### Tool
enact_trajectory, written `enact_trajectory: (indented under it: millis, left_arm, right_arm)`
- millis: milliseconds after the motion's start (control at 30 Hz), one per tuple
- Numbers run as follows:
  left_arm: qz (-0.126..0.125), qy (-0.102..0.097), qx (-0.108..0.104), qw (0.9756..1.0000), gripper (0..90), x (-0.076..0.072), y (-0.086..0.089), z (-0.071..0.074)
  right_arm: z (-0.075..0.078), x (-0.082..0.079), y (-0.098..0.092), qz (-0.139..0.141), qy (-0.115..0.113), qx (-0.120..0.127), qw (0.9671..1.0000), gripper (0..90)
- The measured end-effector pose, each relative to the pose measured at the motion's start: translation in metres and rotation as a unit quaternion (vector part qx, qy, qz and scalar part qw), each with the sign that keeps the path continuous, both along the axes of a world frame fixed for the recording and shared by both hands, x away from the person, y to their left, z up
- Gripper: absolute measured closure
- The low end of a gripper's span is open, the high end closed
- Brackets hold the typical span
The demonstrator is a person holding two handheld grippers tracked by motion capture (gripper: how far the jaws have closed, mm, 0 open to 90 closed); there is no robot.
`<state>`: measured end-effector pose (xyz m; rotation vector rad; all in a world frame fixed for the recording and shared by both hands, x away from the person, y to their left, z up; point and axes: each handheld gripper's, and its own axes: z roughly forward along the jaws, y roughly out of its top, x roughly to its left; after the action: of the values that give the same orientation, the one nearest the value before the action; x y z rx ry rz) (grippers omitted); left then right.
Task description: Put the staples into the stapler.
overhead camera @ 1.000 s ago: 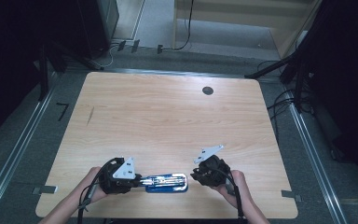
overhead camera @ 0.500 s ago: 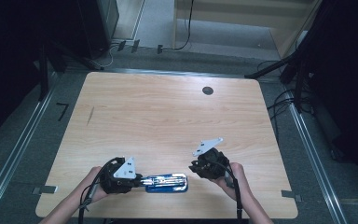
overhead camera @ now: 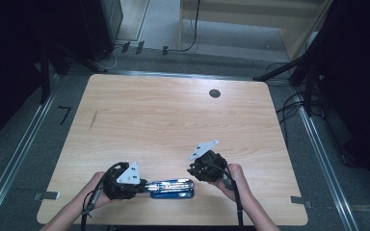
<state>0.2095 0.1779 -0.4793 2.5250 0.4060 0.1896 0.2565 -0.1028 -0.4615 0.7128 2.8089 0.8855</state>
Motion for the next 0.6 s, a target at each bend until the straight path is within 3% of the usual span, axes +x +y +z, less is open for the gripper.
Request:
enact_trajectory:
  millis: [267, 600]
  left_arm:
    - [0.000, 0.000, -0.001, 1.0000, 76.0, 0.000, 0.000, 0.000]
    - [0.000, 0.000, -0.001, 1.0000, 76.0, 0.000, 0.000, 0.000]
  right_arm:
    - [-0.002, -0.005, 0.016, 0.070, -0.010, 0.005, 0.9975, 79.5]
    - [-0.006, -0.007, 0.028, 0.104, -0.005, 0.006, 0.9945, 79.5]
